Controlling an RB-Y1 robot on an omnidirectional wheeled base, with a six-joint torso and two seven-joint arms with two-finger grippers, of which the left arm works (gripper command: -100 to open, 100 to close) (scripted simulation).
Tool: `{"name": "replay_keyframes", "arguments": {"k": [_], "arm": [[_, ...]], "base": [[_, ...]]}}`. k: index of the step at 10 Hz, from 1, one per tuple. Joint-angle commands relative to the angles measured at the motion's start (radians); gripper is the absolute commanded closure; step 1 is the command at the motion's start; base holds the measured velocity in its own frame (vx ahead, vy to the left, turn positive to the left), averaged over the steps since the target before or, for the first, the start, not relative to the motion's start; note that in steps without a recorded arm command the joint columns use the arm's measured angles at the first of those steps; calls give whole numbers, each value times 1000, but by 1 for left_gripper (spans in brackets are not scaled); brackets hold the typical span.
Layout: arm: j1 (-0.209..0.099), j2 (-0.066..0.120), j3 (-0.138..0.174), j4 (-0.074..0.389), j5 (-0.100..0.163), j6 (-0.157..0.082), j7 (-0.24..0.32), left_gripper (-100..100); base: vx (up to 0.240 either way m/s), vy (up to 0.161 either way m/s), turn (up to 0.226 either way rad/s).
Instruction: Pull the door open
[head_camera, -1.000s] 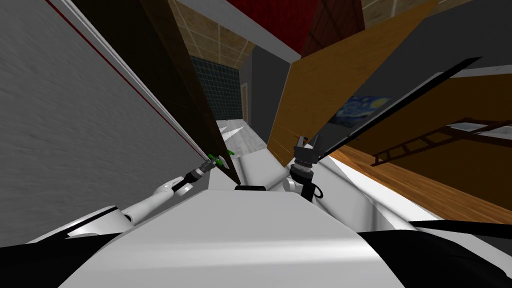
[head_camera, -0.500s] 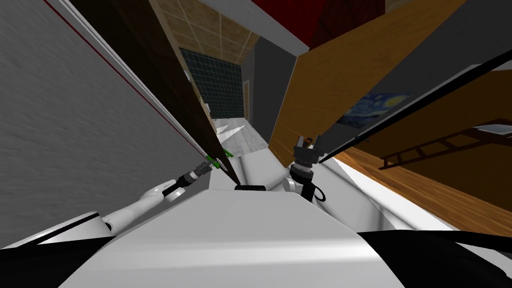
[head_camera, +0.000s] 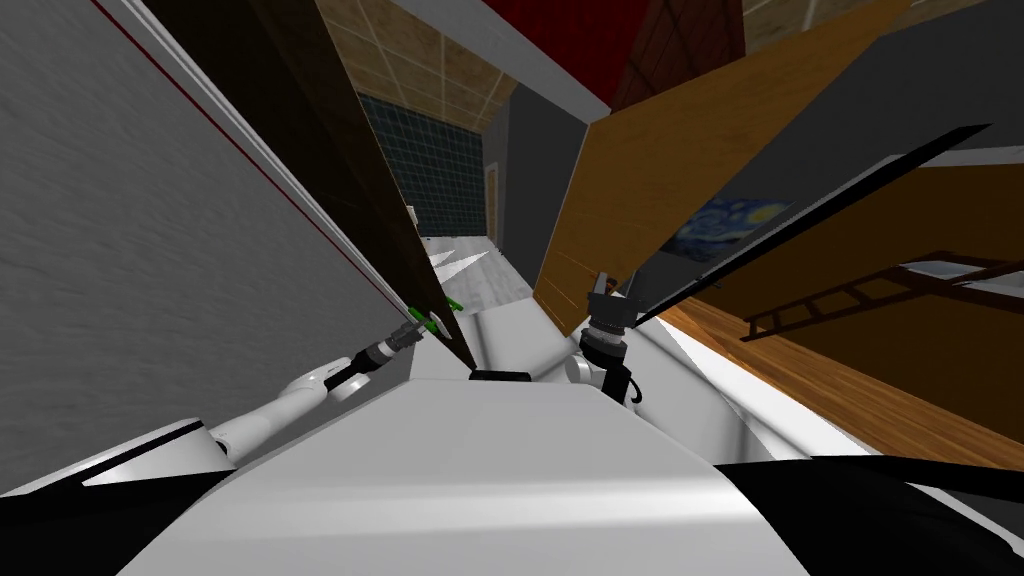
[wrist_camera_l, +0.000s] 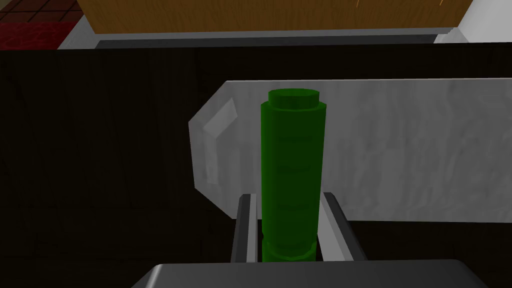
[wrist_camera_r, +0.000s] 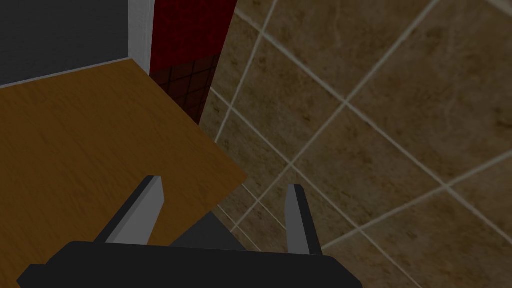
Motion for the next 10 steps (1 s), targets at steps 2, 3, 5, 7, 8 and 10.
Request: {"name": "replay_keyframes", "arguments": {"k": [2, 3, 5, 7, 8, 10], "arm": [[-9, -18, -8, 9, -6, -20, 4, 100], [-12, -23, -8, 17, -7, -25, 4, 100], [-16, -27, -8, 25, -7, -31, 4, 100], [-23, -40, -10, 49, -9, -48, 5, 100], [-25, -46, -12, 62, -9, -58, 5, 100], [-17, -42, 11, 95, 8, -47, 10, -100]], "base": [[54, -136, -81], [81, -117, -75], [20, -90, -77], [50, -129, -98], [82, -150, -98], [6, -106, 13]]}}
